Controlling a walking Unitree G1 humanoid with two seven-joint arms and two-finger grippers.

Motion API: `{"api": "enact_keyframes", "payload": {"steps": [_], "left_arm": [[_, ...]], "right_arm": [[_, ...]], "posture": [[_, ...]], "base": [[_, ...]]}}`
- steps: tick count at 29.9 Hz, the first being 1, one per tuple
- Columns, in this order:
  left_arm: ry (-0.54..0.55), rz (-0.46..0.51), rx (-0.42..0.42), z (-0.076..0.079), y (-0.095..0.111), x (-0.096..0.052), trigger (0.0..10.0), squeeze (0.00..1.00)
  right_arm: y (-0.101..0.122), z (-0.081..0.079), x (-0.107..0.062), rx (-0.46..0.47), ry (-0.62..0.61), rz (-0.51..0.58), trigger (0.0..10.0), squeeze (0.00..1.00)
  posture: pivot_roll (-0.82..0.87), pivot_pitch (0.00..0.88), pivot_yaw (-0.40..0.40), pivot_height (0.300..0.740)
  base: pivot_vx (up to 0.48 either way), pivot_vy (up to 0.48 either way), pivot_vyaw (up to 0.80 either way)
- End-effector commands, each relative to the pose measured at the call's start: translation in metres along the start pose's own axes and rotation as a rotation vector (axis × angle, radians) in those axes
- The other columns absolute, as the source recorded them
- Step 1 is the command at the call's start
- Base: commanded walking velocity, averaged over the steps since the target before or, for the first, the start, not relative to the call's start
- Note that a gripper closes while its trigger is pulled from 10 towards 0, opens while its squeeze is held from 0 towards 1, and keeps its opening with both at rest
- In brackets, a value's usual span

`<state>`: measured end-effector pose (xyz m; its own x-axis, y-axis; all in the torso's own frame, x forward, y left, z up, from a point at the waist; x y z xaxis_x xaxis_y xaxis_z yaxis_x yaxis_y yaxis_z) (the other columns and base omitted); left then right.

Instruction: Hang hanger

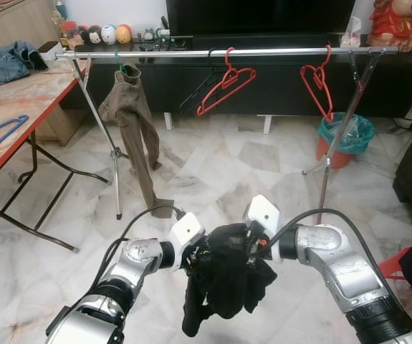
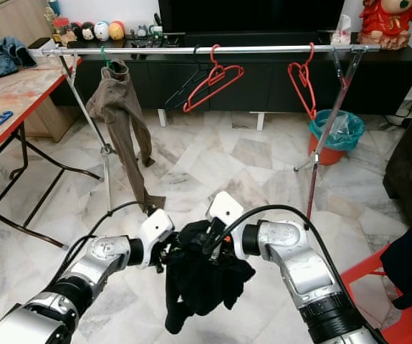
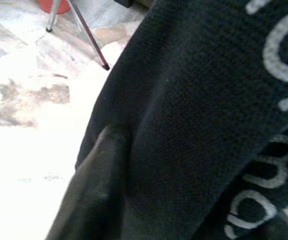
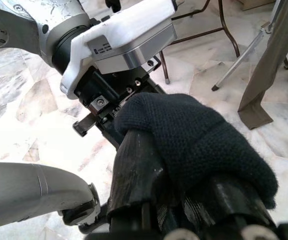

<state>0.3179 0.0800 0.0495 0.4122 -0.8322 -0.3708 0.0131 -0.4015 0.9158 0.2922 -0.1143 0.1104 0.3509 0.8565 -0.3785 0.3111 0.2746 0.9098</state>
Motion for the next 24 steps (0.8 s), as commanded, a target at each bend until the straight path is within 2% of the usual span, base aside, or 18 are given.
{"api": "enact_keyframes", "payload": {"steps": [1,22,23,24], "left_arm": [[0.009,0.0,-0.024,-0.003,-0.002,-0.003,0.0,0.0],[-0.01,0.01,-0.031,0.001,-0.002,-0.002,0.0,0.0],[-0.012,0.011,-0.032,0.001,-0.002,-0.002,0.0,0.0],[-0.013,0.011,-0.031,0.001,-0.002,-0.002,0.0,0.0]], "right_arm": [[0.005,-0.004,0.001,-0.018,0.012,0.029,10.0,0.0],[-0.007,-0.005,-0.001,-0.021,-0.003,0.024,10.0,0.0],[-0.007,-0.006,-0.001,-0.019,-0.003,0.028,10.0,0.33],[-0.007,-0.005,-0.001,-0.019,-0.003,0.03,10.0,0.33]], "posture": [[-0.05,0.015,0.095,0.74],[-0.05,0.0,0.098,0.74],[-0.05,0.0,0.098,0.74],[-0.05,0.0,0.098,0.74]], "base": [[0.0,0.0,0.0],[0.0,0.0,0.0],[0.0,0.0,0.0],[0.0,0.0,0.0]]}}
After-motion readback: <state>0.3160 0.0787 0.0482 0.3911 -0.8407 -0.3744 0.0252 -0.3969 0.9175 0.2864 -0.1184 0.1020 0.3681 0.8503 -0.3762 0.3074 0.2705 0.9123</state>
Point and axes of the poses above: a point about 5 cm out from each wrist's last joint towards the gripper, its own x axis pointing out of the wrist towards the gripper, its own y axis along the axis of the wrist's last joint, z = x × y, the point moved 1 cm from there along x, pointing out of the wrist towards the gripper, and after that the axes turned 9 degrees about x, right-handed, at the moved point
